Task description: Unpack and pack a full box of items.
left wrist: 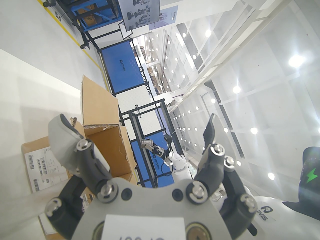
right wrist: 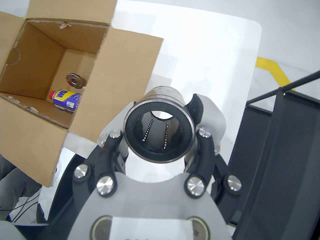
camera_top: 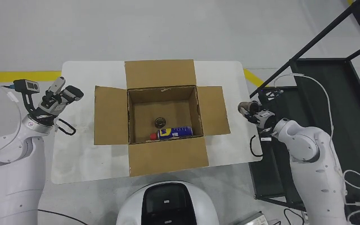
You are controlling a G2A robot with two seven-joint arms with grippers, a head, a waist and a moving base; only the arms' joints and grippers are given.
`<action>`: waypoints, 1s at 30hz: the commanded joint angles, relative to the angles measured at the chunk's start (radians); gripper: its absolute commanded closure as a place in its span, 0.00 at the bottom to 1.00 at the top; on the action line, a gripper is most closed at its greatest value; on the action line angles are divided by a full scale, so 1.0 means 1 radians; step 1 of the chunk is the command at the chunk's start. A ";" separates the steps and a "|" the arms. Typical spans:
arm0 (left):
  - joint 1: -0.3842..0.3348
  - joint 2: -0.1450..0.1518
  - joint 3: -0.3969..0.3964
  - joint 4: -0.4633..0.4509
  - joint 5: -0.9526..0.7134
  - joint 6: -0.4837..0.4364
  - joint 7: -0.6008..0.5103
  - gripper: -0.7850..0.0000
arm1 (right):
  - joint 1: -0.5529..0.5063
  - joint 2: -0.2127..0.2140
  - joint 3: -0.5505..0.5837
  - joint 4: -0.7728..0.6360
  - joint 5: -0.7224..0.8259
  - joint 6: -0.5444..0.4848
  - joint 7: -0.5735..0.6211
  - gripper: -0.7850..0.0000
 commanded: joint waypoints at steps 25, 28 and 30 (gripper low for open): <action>0.000 0.000 0.000 0.000 0.000 0.000 0.000 0.00 | 0.429 -0.036 -0.390 0.721 -0.208 0.256 -0.054 1.00; 0.000 0.000 0.000 0.000 0.000 0.000 0.000 0.00 | 0.439 -0.040 -0.402 0.746 -0.199 0.255 -0.077 1.00; 0.000 0.000 0.000 0.000 0.000 0.000 0.000 0.00 | 0.443 -0.041 -0.407 0.756 -0.193 0.254 -0.090 1.00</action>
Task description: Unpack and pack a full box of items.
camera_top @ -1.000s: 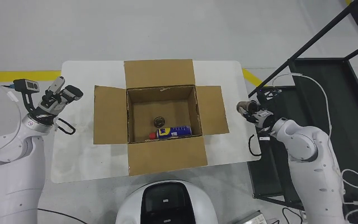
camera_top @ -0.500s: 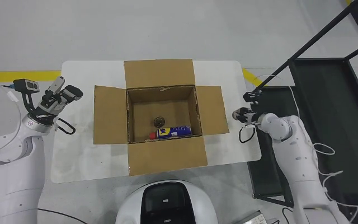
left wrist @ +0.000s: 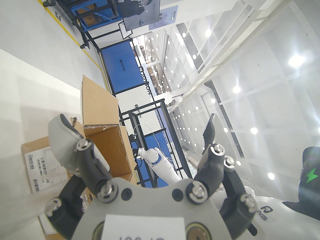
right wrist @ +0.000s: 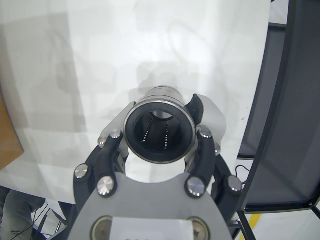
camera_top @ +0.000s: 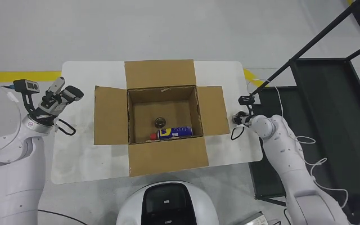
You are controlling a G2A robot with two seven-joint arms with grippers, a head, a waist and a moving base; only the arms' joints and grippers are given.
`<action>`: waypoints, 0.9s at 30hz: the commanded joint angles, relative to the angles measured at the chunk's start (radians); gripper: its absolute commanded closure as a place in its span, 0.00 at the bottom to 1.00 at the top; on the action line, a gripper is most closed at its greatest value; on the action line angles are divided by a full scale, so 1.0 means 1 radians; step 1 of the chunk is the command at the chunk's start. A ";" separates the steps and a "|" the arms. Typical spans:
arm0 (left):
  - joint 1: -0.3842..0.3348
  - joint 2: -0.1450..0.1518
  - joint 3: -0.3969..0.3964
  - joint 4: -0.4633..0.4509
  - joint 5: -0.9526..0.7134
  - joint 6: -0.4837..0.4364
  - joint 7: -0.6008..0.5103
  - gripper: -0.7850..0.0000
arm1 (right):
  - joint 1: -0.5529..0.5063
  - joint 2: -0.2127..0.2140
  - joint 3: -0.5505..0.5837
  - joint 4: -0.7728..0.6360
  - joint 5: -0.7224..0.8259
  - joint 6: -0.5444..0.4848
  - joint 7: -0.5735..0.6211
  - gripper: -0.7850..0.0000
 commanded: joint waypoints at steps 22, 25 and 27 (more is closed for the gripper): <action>0.000 0.000 0.000 0.000 0.000 0.000 0.000 0.00 | -0.315 0.039 0.184 -0.584 -0.035 0.111 -0.091 0.00; 0.000 0.000 0.000 0.000 0.000 0.000 0.000 0.00 | -0.379 0.042 0.212 -0.739 -0.058 0.107 -0.115 0.00; 0.000 0.000 0.000 0.000 0.000 0.000 0.000 0.00 | -0.411 0.044 0.222 -0.837 -0.059 0.075 -0.135 0.00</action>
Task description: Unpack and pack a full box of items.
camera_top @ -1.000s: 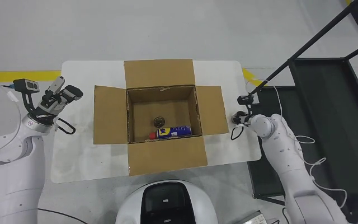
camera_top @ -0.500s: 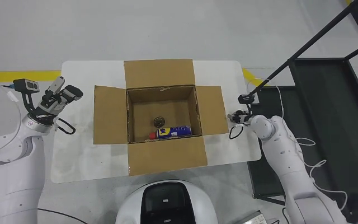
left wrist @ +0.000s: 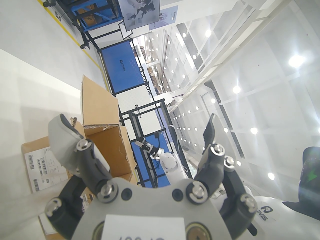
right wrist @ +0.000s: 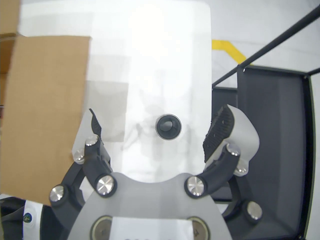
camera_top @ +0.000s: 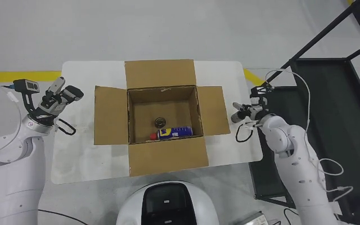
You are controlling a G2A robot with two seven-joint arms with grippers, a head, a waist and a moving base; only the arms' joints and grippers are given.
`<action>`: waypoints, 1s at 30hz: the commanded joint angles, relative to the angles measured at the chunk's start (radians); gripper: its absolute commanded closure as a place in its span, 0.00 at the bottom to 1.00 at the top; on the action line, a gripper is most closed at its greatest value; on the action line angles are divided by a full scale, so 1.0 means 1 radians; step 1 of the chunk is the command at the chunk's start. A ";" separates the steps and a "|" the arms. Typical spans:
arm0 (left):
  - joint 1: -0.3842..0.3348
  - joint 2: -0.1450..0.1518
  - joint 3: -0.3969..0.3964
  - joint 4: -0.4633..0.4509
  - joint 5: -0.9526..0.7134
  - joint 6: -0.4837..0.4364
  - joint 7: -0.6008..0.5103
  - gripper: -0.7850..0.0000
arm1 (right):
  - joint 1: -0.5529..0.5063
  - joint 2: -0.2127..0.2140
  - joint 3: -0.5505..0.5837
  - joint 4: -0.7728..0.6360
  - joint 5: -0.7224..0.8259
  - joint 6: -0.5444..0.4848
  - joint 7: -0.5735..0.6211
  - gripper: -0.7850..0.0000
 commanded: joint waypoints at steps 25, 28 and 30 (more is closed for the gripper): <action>0.000 0.000 0.000 0.000 0.000 0.000 0.000 0.00 | 0.497 -0.061 -0.575 0.205 0.165 -0.448 0.157 0.00; 0.000 0.000 0.000 0.000 0.000 0.000 0.000 0.00 | 0.539 -0.076 -0.633 0.259 0.137 -0.425 0.147 0.00; 0.000 0.000 0.000 0.000 0.000 0.000 0.000 0.00 | 0.557 -0.085 -0.660 0.281 0.130 -0.414 0.129 0.00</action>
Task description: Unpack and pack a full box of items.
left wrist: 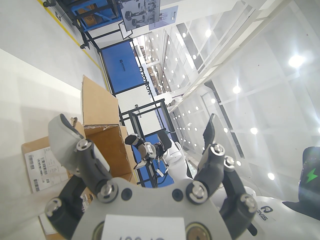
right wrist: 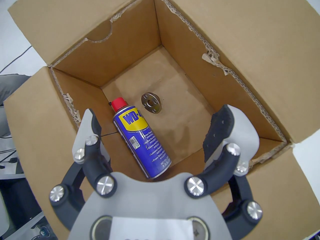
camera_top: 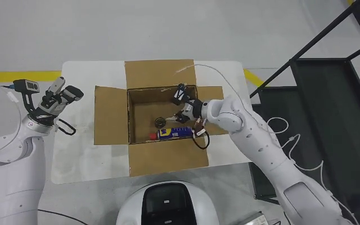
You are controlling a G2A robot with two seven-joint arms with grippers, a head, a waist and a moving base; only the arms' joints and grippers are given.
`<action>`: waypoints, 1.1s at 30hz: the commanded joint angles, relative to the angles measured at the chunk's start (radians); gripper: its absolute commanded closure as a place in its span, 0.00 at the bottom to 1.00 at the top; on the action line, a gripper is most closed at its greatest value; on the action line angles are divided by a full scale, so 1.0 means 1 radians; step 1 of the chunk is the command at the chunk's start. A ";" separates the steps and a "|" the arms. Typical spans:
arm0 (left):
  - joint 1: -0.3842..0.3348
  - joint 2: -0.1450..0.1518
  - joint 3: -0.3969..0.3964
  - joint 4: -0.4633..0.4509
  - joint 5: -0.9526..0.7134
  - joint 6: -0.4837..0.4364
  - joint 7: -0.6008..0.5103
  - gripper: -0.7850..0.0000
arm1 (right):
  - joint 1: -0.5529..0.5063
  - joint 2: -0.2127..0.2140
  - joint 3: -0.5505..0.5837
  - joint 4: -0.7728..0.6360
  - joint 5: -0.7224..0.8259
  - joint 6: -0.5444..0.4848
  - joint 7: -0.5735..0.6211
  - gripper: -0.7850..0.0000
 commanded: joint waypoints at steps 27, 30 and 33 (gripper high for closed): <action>0.000 0.000 0.000 0.000 0.000 0.000 0.000 0.00 | 0.017 -0.012 -0.049 0.027 -0.009 -0.019 -0.024 0.00; 0.000 0.000 0.000 0.000 0.000 0.000 0.000 0.00 | 0.043 -0.020 -0.081 0.055 -0.014 -0.044 -0.001 0.00; 0.000 0.000 0.000 0.000 0.000 0.000 0.000 0.00 | 0.073 -0.031 -0.110 0.085 -0.002 -0.050 0.016 0.00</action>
